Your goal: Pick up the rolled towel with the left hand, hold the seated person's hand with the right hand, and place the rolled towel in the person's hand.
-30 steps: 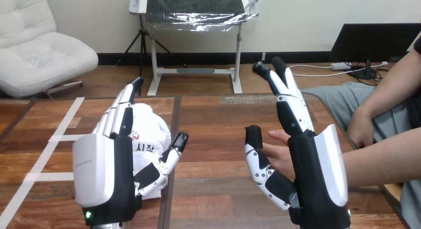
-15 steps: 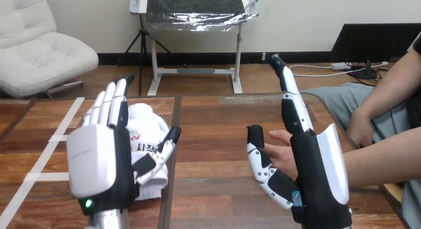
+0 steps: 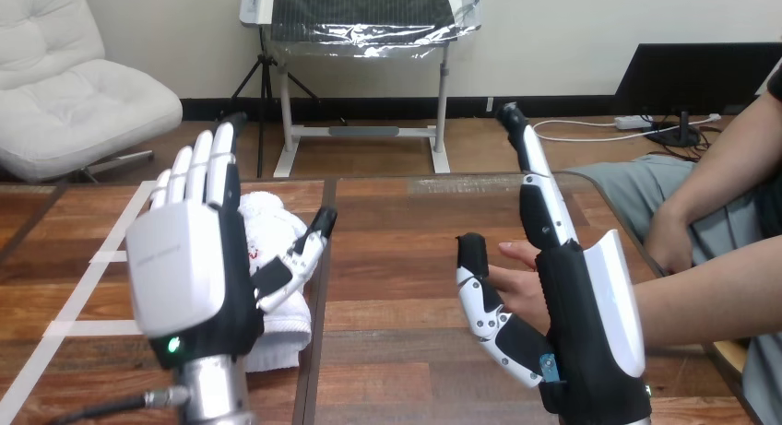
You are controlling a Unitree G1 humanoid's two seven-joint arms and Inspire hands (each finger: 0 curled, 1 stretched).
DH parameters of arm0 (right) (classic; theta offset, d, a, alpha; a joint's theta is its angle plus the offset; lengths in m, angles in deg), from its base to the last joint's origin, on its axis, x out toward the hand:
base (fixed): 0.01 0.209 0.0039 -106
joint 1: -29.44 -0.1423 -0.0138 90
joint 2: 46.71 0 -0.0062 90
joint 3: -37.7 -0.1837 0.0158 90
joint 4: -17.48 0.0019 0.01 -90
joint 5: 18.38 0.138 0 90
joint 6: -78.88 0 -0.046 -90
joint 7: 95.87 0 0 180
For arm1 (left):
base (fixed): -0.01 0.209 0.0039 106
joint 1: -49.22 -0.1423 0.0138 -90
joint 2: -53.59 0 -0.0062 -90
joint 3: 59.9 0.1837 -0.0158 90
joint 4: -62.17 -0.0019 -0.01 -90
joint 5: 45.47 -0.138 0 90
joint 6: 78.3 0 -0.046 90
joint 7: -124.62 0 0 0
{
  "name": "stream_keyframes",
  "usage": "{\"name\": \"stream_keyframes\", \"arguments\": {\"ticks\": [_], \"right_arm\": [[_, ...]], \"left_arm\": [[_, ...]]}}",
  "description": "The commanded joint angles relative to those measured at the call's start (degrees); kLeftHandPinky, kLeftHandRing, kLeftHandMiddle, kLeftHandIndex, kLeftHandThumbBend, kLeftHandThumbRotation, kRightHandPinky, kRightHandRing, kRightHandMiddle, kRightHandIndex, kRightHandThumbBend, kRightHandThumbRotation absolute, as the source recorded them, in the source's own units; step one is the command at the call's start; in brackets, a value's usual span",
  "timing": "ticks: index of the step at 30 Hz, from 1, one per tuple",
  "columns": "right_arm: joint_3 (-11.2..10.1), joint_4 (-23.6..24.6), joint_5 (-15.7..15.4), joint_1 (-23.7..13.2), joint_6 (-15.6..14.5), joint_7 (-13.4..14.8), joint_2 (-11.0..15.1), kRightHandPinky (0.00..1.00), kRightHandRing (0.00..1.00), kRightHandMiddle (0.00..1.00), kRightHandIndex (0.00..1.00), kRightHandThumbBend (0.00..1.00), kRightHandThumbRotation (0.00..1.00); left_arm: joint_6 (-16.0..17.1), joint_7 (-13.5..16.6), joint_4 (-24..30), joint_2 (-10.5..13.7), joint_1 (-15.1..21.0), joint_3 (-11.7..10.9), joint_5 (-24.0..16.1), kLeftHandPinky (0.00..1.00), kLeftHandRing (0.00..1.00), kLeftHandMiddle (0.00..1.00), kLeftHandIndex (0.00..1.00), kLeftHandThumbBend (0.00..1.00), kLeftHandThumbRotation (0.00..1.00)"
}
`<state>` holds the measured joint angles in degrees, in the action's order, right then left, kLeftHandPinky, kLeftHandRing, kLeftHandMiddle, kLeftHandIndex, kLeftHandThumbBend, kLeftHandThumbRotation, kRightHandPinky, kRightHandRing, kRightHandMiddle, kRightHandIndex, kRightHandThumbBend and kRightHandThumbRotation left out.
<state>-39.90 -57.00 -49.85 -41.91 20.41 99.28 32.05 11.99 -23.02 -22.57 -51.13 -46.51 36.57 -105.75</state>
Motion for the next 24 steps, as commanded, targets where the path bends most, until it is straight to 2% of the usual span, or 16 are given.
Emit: {"name": "stream_keyframes", "arguments": {"ticks": [1,12,24], "right_arm": [[-0.70,1.09,0.23,-3.69,0.13,-0.15,-0.13,1.00,1.00,1.00,1.00,0.00,0.00],[-0.92,0.64,0.04,-4.02,0.24,-0.04,-0.13,1.00,1.00,1.00,1.00,0.00,0.00],[-1.01,0.86,-0.49,-4.10,-0.42,-0.37,0.06,1.00,1.00,1.00,1.00,0.00,0.00]], "left_arm": [[-2.53,-1.25,-0.44,1.20,4.63,1.50,-0.86,0.85,0.89,0.91,0.92,0.71,0.62],[-8.90,-2.56,-3.41,1.95,7.98,3.61,-2.72,0.84,0.88,0.90,0.92,0.75,0.66],[-17.93,-7.78,-6.17,1.46,12.14,5.91,-4.16,0.87,0.91,0.93,0.97,0.80,0.78]]}}
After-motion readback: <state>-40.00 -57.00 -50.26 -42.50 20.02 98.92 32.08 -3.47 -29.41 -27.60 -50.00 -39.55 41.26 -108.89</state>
